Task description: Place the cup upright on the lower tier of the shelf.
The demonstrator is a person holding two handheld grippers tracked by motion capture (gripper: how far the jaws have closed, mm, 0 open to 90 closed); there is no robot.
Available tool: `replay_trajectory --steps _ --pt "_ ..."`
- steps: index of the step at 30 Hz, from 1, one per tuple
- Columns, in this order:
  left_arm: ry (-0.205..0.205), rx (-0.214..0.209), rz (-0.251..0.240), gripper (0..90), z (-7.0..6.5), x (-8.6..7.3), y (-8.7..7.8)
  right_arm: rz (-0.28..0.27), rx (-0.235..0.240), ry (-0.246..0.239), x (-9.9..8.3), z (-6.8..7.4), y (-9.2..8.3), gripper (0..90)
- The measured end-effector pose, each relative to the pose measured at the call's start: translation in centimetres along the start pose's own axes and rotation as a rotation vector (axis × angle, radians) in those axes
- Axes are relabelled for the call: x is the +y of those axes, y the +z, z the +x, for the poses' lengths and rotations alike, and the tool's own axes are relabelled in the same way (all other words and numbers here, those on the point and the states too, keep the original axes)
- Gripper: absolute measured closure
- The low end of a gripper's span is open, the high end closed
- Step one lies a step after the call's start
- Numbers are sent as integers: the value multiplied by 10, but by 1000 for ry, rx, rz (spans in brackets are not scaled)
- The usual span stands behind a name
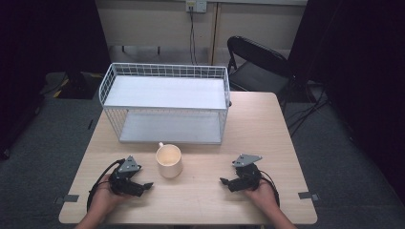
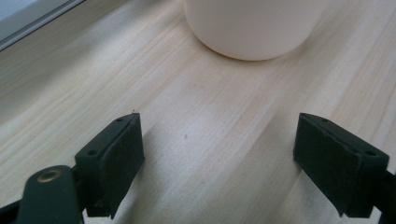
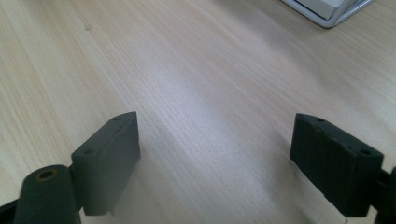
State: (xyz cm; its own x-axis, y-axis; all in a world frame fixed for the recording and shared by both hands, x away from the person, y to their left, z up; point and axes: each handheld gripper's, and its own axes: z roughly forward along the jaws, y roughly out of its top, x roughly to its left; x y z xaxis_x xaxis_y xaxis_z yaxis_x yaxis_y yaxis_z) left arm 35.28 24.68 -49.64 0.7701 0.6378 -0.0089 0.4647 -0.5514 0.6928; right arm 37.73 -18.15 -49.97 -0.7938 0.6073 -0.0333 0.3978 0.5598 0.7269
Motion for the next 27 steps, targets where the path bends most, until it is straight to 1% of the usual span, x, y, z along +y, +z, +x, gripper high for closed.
replay_trajectory --steps 1,2,3,5,6,7,8,9,11,14,15,17,19,21,23,24,25,27 --pt "-5 -3 5 167 1 1 0 -5 6 9 -1 -1 0 147" --pt "-20 -5 2 169 2 2 0 -8 10 20 -2 -2 0 142" --pt "-23 4 0 170 2 2 1 -12 9 23 -2 -2 1 141" --pt "-12 18 7 193 2 4 2 -12 8 22 -2 -2 1 141" --pt "-15 12 6 193 2 5 2 -12 9 23 -2 -2 1 140" --pt "-24 -3 6 193 2 5 3 -11 10 24 -2 -2 1 138" --pt "-23 -12 12 194 2 6 2 -11 12 23 -2 -3 1 138" --pt "-21 -11 14 197 2 7 2 -12 11 23 -2 -3 1 138" --pt "-39 -6 21 200 2 7 2 -11 7 29 -2 -3 1 137" --pt "-51 1 23 204 3 8 0 -10 5 31 -2 -3 1 136" --pt "-61 -2 20 205 2 8 -1 -10 6 31 -2 -3 1 136" --pt "-63 -9 13 205 3 9 -5 -10 6 32 -2 -3 1 135" --pt "-76 -10 9 204 3 11 -7 -10 6 32 -2 -3 1 135" --pt "-69 -7 8 204 3 15 -11 -10 6 32 -2 -3 1 135" --pt "-81 -25 6 208 2 18 -14 -10 6 32 -2 -3 1 135" --pt "-81 -25 6 208 2 18 -14 -10 6 32 -2 -3 1 135" --pt "-97 -34 9 208 2 22 -16 -10 6 32 -2 -3 1 135" --pt "-116 -40 -1 209 2 25 -17 -10 6 32 -2 -3 1 135"
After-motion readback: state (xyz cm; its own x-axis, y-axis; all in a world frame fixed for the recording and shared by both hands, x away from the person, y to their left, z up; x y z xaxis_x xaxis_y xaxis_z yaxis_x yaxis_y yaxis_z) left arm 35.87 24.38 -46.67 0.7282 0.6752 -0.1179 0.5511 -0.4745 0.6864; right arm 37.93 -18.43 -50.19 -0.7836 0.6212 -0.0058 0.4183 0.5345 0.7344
